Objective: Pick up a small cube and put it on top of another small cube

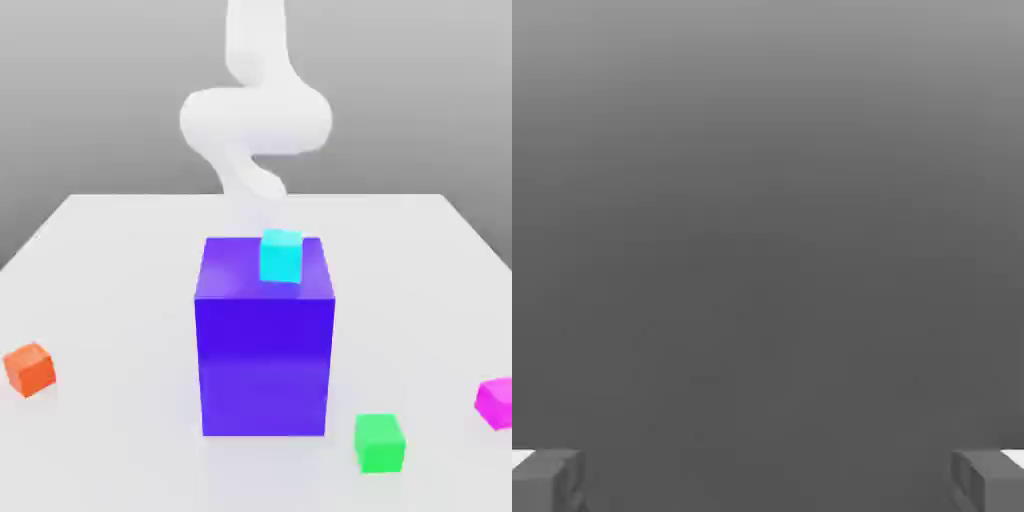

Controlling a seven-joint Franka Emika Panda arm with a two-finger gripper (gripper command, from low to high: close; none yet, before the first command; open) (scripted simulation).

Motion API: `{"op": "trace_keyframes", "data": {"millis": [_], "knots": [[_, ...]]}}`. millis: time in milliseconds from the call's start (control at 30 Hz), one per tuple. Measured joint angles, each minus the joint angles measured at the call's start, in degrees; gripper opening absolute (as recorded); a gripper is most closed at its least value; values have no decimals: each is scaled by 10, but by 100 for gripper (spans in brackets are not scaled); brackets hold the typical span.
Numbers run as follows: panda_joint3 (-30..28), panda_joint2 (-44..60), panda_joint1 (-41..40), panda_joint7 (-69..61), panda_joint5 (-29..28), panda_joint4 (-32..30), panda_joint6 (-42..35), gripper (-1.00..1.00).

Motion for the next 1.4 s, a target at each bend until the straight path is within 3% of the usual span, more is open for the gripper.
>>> {"op": "trace_keyframes", "data": {"millis": [267, 567, 733, 867, 1033, 1067, 1267, 1400], "knots": [[2, 170, 124, -189, 35, -23, 65, 0], [51, 357, 224, -380, 48, -49, 138, 0], [75, 460, 279, -455, 12, -64, 179, 0], [86, 543, 311, -492, -48, -75, 211, 0], [62, 647, 340, -481, -88, -59, 285, 0], [58, 661, 344, -480, -90, -57, 296, -100], [56, 668, 346, -478, -92, -55, 301, -100], [70, 611, 335, -490, -77, -67, 256, -100]]}}
